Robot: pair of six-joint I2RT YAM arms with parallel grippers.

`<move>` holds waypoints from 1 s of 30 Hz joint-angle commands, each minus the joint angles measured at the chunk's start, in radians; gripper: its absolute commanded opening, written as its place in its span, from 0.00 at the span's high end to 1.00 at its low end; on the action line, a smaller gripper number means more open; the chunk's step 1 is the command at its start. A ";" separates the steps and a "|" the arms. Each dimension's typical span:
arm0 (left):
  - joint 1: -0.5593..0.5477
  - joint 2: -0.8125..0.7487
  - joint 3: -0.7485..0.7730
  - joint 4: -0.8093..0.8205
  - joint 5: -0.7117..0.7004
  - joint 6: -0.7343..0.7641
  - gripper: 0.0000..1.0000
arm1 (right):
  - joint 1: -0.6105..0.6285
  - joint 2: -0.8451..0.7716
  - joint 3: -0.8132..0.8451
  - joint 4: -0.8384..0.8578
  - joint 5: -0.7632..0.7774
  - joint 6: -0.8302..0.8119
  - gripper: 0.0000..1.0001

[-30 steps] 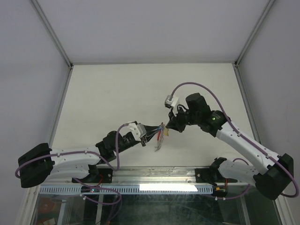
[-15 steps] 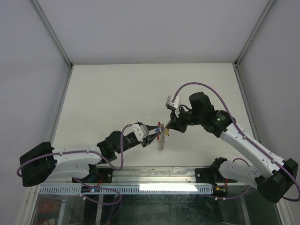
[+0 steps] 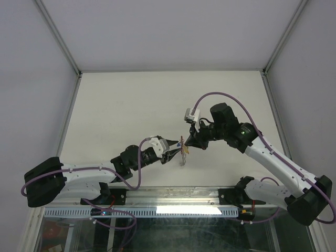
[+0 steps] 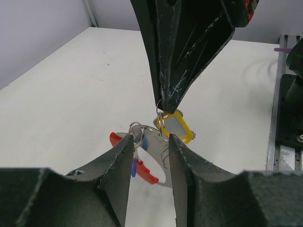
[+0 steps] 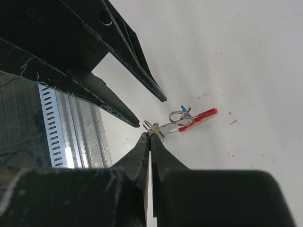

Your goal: Put the keys on the keyring

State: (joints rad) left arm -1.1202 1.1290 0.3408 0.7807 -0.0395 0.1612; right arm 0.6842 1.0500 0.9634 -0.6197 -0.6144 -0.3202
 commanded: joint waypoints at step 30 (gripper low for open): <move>-0.009 0.033 0.046 0.083 0.029 -0.035 1.00 | 0.009 -0.011 0.011 0.084 0.021 0.057 1.00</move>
State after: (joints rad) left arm -1.1202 1.1778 0.3698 0.7837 -0.0166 0.1402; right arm 0.6907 1.0615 0.9634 -0.6155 -0.6098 -0.3077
